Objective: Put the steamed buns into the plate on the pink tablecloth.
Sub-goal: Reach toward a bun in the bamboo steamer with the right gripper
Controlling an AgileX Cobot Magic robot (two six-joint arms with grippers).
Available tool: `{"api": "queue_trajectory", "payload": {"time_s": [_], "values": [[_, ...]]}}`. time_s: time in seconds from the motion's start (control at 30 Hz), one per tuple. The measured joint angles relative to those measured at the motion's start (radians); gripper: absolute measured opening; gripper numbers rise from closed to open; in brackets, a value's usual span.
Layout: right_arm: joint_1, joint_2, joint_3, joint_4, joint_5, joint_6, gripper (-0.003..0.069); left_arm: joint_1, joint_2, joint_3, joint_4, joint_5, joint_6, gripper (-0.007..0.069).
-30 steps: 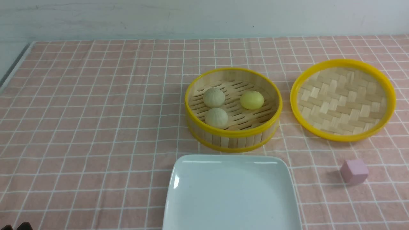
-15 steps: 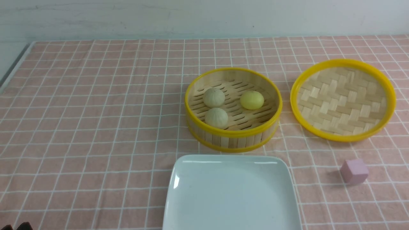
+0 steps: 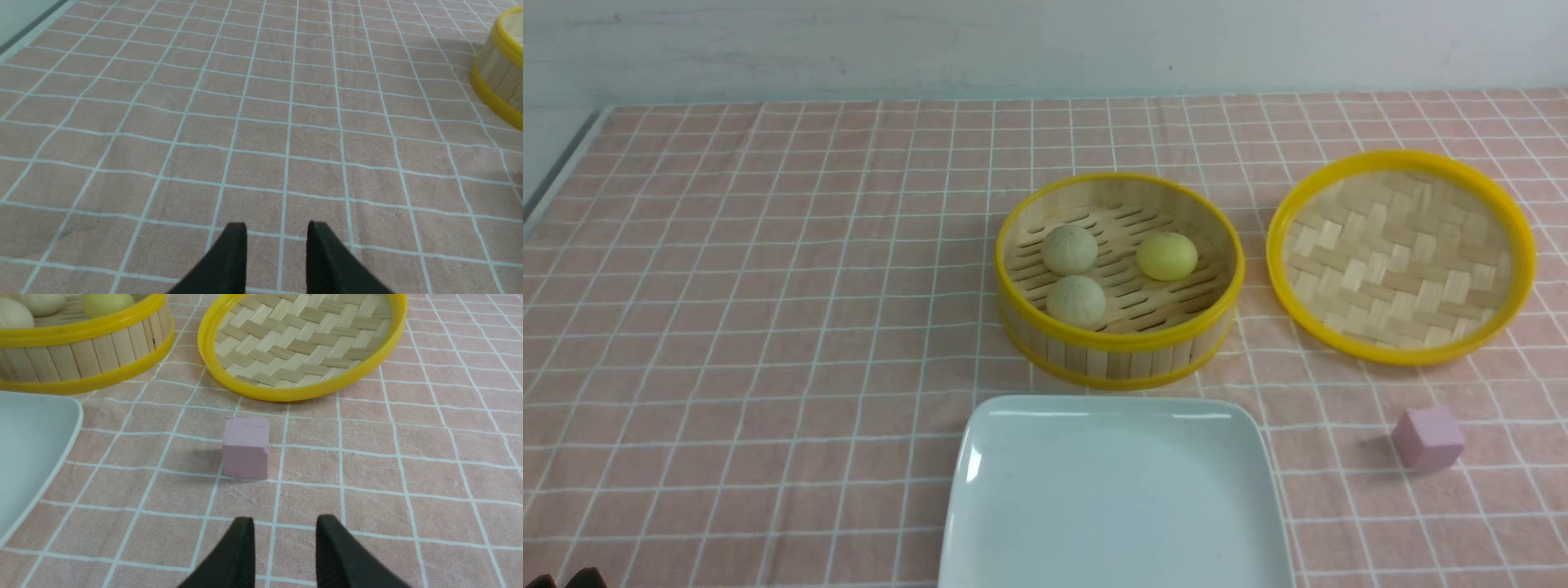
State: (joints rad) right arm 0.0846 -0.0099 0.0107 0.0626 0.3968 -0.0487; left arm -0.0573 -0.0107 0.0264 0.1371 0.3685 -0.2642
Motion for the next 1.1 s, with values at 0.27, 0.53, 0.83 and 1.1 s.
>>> {"api": "queue_trajectory", "payload": {"time_s": [0.27,0.53,0.83,1.1], "values": [[0.000,0.000,0.000,0.000,0.000,0.000,0.0239,0.000,0.000,0.000,-0.002,0.000,-0.005,0.0240],[0.000,0.000,0.008,0.347,-0.019,0.256,0.0239,0.000,0.000,0.000,-0.487,0.003,-0.388,0.0240],[0.000,0.000,0.012,0.613,-0.019,0.365,0.0239,0.000,0.000,0.001,-0.640,0.008,-0.507,0.0240],[0.000,0.016,-0.071,0.601,-0.042,0.248,0.0103,0.000,0.003,-0.146,-0.628,0.114,-0.308,0.0213]]}}
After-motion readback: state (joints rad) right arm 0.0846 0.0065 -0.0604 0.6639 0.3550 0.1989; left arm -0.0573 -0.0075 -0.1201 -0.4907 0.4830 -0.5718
